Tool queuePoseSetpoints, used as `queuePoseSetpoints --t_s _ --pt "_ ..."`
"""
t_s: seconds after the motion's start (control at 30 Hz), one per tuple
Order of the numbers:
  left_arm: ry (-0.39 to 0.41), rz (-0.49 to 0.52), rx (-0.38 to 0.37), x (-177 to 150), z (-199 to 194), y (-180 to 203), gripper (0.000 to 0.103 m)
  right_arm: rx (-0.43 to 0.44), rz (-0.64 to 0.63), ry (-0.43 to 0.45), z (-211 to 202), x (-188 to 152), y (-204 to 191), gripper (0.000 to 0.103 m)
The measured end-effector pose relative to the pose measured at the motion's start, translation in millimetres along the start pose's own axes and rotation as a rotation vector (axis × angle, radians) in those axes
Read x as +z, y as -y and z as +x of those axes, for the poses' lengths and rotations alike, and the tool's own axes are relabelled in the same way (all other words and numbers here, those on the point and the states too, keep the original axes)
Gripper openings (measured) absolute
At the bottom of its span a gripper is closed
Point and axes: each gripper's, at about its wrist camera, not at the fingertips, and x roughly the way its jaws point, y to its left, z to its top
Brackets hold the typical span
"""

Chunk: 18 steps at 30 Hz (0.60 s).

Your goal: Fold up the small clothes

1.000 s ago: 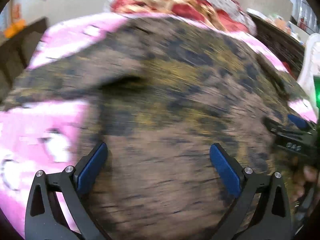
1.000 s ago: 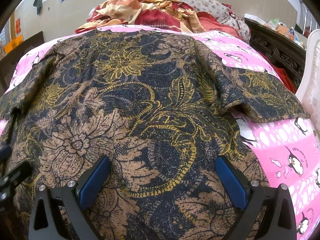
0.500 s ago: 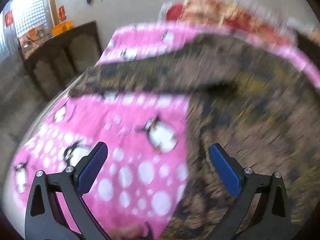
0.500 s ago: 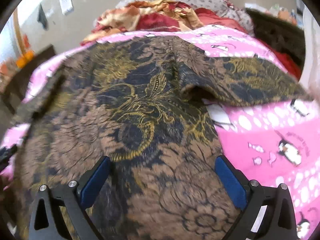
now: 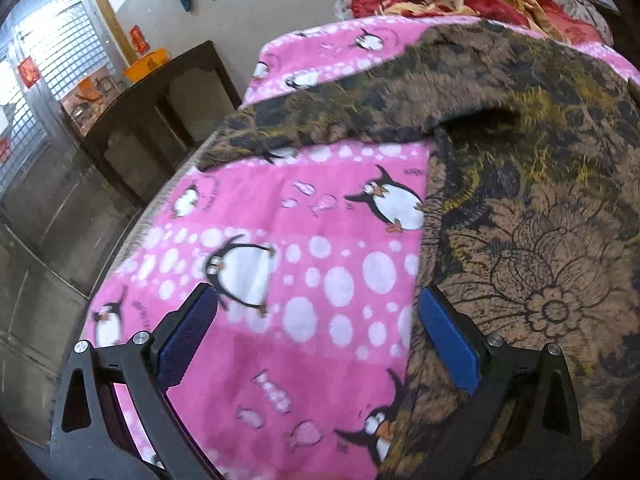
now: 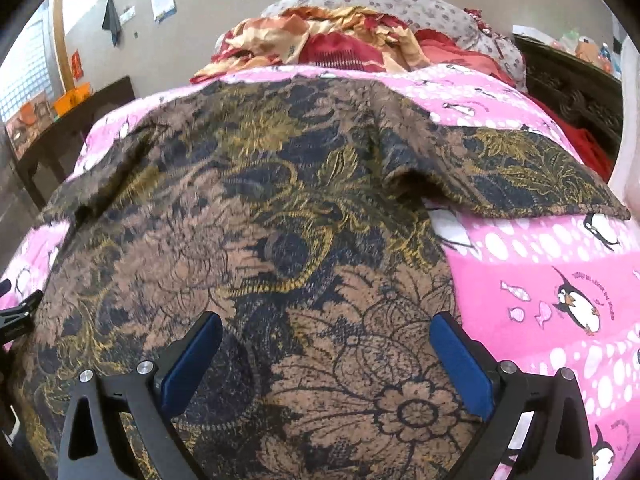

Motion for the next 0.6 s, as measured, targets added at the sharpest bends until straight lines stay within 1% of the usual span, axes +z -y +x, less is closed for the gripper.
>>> queuePoseSetpoints --t_s 0.07,0.1,0.13,0.17,0.2,0.23,0.27,0.3,0.33,0.37,0.43,0.47,0.53,0.57,0.6 --pt "0.079 0.012 0.017 16.7 -16.8 -7.5 0.101 -0.023 -0.014 0.003 -5.7 6.2 -3.1 0.103" --pt "0.123 0.015 0.024 24.4 -27.3 -10.5 0.101 -0.044 -0.031 0.028 -12.6 10.7 -7.1 0.103" --pt "0.167 0.006 0.016 34.5 -38.6 -13.7 0.101 -0.061 -0.05 0.062 -21.1 16.9 -11.7 0.103" --pt "0.209 -0.028 -0.031 44.9 -53.2 -17.7 0.101 -0.074 -0.074 0.103 -30.4 24.5 -18.0 0.103" --pt "0.224 -0.065 -0.11 55.5 -57.3 -19.2 0.101 -0.084 -0.108 0.151 -38.9 33.6 -26.3 0.103" --pt "0.22 -0.098 -0.24 67.7 -57.7 -16.2 0.101 -0.09 -0.127 0.181 -42.3 39.8 -32.9 0.103" --pt "0.189 -0.104 -0.353 75.7 -51.9 -9.5 0.101 -0.085 -0.148 0.214 -42.1 48.4 -43.2 0.103" --pt "0.117 -0.09 -0.472 85.4 -38.2 6.6 0.101 -0.064 -0.156 0.224 -37.5 53.2 -51.4 0.103" --pt "0.066 -0.082 -0.525 90.1 -27.2 20.3 0.101 -0.028 -0.151 0.205 -31.0 56.7 -58.1 0.103" --pt "0.022 -0.078 -0.559 92.1 -13.3 37.2 0.101 0.025 -0.133 0.155 -15.8 60.0 -64.6 0.103" --pt "-0.027 -0.074 -0.524 91.2 9.5 65.2 0.101 0.086 -0.082 0.059 14.5 60.8 -70.1 0.103" --pt "-0.042 -0.052 -0.503 87.7 20.9 80.1 0.101 0.07 -0.041 0.024 27.8 59.9 -69.4 0.102" --pt "-0.065 -0.004 -0.43 77.3 37.1 99.1 0.101 -0.065 -0.005 0.0 43.9 54.2 -65.7 0.101" --pt "-0.089 0.011 -0.417 70.2 46.5 106.3 0.102 -0.113 0.006 -0.009 52.3 48.0 -62.9 0.101" --pt "-0.062 -0.005 -0.418 65.6 45.3 104.6 0.102 -0.105 0.023 -0.01 55.9 43.1 -60.0 0.101"
